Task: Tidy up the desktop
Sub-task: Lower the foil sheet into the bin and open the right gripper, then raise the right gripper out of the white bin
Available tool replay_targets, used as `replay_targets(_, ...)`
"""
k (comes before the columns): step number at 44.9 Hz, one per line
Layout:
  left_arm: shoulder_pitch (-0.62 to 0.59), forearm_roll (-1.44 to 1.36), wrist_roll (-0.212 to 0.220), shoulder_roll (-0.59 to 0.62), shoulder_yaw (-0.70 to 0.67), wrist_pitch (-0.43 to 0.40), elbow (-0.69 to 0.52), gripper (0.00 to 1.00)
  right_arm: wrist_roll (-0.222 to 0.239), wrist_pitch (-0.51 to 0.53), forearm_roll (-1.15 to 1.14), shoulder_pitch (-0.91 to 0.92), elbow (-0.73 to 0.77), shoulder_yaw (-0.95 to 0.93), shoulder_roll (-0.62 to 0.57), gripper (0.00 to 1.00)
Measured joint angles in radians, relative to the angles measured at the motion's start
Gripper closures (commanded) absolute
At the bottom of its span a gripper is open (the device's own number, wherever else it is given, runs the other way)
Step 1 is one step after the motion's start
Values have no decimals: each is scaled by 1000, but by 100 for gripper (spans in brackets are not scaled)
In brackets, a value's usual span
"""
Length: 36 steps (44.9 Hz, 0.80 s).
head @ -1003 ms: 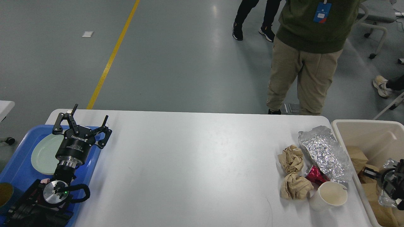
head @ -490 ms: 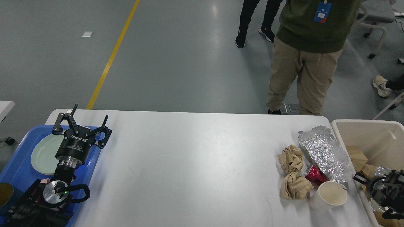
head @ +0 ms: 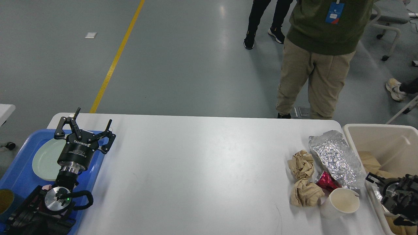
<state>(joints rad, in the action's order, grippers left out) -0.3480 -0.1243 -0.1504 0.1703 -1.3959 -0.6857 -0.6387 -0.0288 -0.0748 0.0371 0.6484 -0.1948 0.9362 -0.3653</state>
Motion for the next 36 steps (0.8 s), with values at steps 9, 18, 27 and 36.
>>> replay_targets(9,0,0,0,0,0,0,0,4,1,-2,0,-2,0,3,-1,0)
replay_targets(18,0,0,0,0,0,0,0,4,2,-1,0,-3,0,7,-8,0)
replay_targets(27,0,0,0,0,0,0,0,4,9,17,-7,23,-18,14,-39,0)
replay_targets(36,0,0,0,0,0,0,-1,4,54,147,-21,244,-172,96,-137,0)
